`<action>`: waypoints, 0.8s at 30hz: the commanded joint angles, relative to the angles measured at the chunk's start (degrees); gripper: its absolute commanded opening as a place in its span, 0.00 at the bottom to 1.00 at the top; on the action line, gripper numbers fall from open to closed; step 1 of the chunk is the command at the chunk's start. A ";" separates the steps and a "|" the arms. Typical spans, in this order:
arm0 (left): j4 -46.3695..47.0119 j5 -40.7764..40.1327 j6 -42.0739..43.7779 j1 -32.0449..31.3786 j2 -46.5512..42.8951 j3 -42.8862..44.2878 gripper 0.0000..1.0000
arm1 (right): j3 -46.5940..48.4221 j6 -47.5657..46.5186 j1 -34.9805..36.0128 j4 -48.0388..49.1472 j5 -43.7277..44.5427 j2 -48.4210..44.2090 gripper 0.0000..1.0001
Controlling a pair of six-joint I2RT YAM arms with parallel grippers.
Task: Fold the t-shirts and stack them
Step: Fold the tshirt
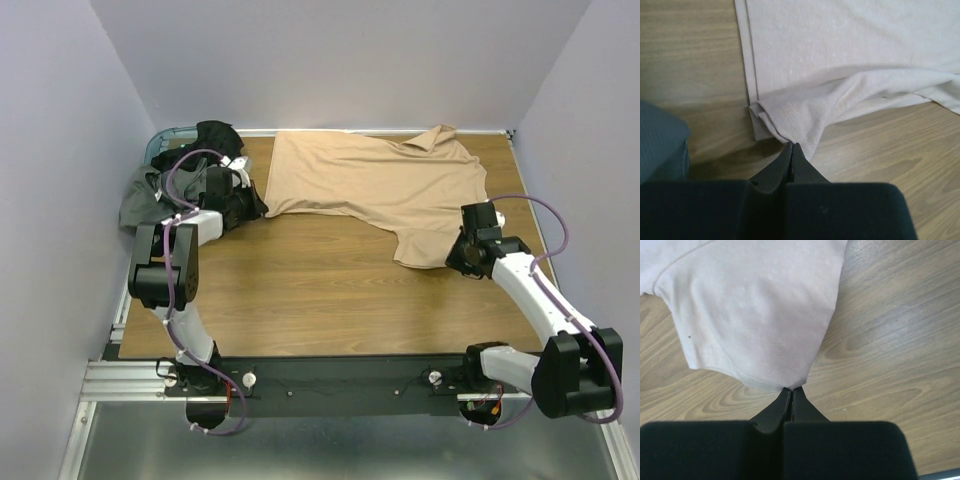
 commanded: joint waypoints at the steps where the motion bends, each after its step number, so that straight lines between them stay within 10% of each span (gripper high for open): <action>1: 3.21 -2.50 -2.21 -0.84 -5.98 -5.34 0.00 | 1.45 -0.54 -0.06 -4.40 1.76 -3.47 0.00; 24: 5.93 -8.13 -8.72 -2.86 -34.28 -28.73 0.00 | 8.31 -2.30 0.20 -16.61 2.11 -19.47 0.00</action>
